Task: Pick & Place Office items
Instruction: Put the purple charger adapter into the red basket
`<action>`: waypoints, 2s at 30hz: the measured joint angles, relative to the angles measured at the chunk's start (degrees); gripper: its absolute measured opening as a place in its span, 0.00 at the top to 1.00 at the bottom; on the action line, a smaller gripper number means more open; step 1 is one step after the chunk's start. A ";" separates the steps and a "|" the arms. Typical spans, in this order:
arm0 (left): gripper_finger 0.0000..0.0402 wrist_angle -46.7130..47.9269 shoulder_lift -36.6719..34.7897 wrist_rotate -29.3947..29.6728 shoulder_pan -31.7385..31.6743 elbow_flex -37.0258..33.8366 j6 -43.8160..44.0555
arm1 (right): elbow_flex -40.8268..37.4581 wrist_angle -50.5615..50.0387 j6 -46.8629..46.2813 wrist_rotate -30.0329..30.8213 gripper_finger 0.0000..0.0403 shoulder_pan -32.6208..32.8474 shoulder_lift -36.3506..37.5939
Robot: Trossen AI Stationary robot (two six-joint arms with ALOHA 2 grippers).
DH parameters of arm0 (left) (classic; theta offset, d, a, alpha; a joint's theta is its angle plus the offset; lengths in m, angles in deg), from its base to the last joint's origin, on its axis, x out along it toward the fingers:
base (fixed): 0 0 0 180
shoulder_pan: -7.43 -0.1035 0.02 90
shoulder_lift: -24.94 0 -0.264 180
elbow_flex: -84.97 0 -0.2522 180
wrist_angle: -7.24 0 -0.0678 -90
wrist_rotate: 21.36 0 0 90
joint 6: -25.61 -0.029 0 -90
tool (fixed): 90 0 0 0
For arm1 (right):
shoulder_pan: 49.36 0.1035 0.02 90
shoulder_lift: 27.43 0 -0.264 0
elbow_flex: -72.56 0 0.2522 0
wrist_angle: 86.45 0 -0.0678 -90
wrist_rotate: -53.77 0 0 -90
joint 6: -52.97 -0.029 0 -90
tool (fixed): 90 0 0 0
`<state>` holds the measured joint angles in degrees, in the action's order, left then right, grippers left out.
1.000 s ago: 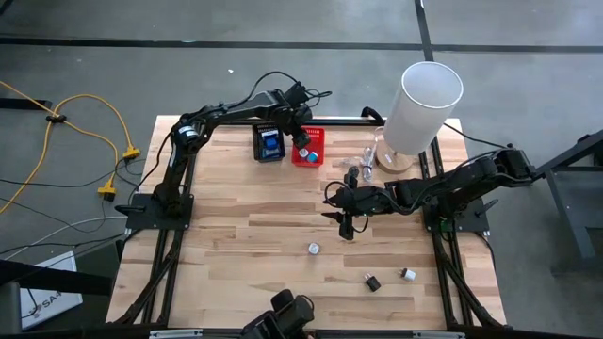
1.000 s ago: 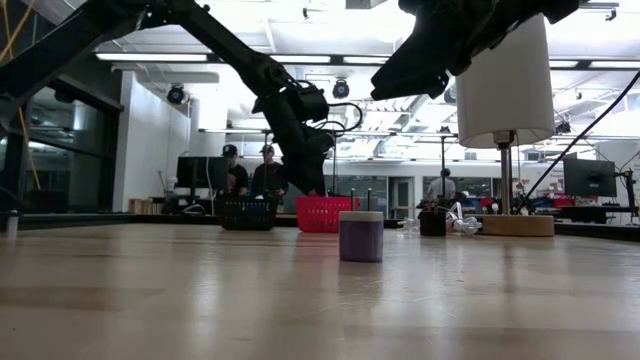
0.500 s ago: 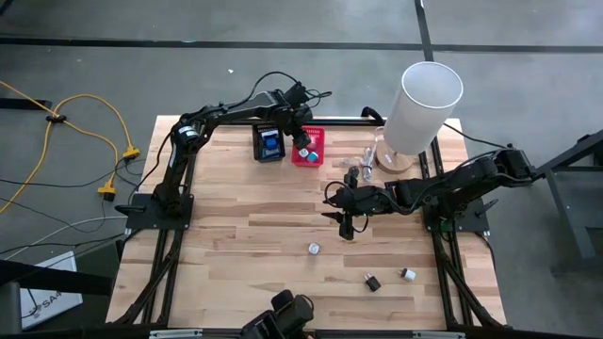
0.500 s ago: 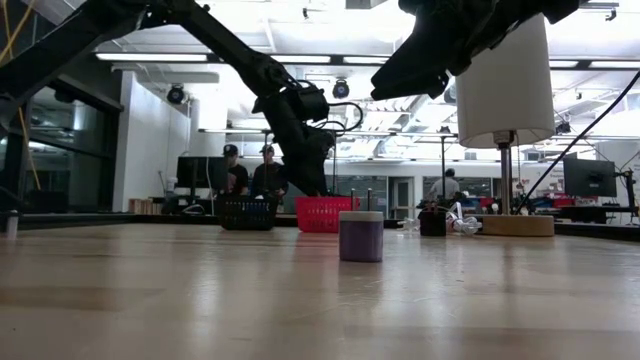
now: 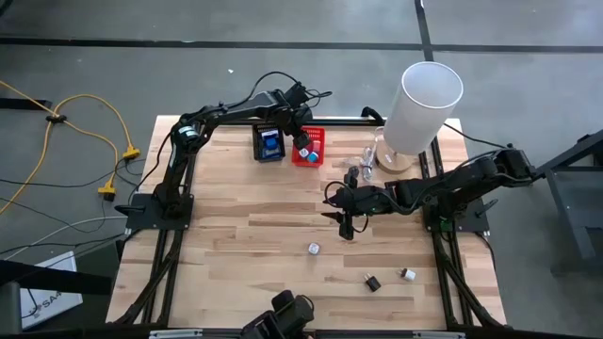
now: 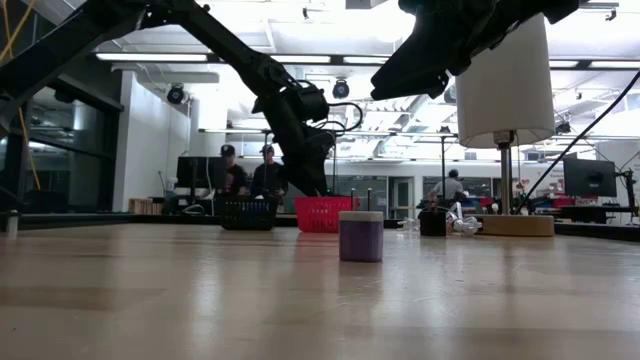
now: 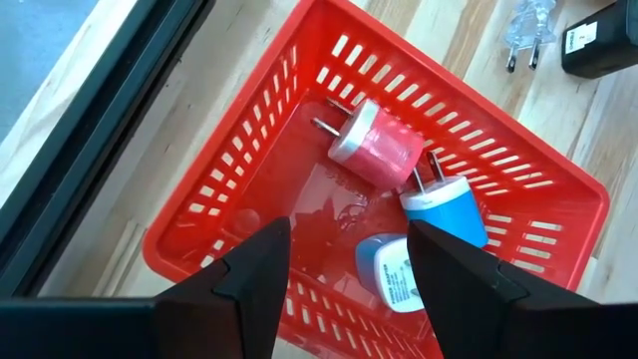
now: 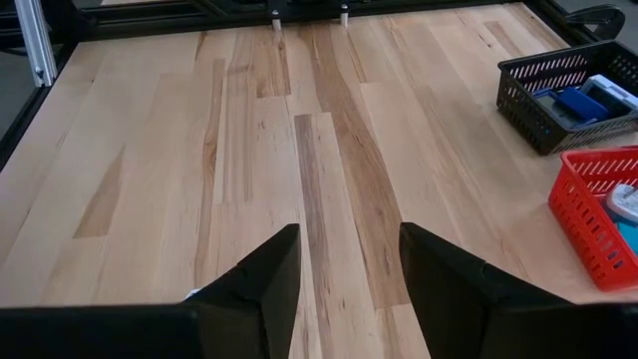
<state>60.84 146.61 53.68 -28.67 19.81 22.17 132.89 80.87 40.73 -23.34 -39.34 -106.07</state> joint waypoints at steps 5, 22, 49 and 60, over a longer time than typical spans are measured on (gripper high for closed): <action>0.51 0.00 0.00 0.01 0.00 -0.02 0.00 | 0.00 0.00 0.00 0.02 0.60 -0.02 0.00; 0.51 3.20 -2.53 -3.34 -0.57 -0.04 -2.81 | 0.00 0.00 0.00 0.00 0.60 0.00 0.00; 0.51 13.28 -17.19 -0.74 4.15 -12.22 0.40 | 0.00 0.00 0.01 0.00 0.60 0.00 0.01; 0.51 -3.85 -30.67 0.16 8.52 -34.86 6.45 | 0.00 0.00 -0.01 -0.01 0.60 0.00 -0.02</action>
<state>56.98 115.94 53.84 -20.15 -15.04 28.62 132.89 80.87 40.72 -23.35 -39.34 -106.09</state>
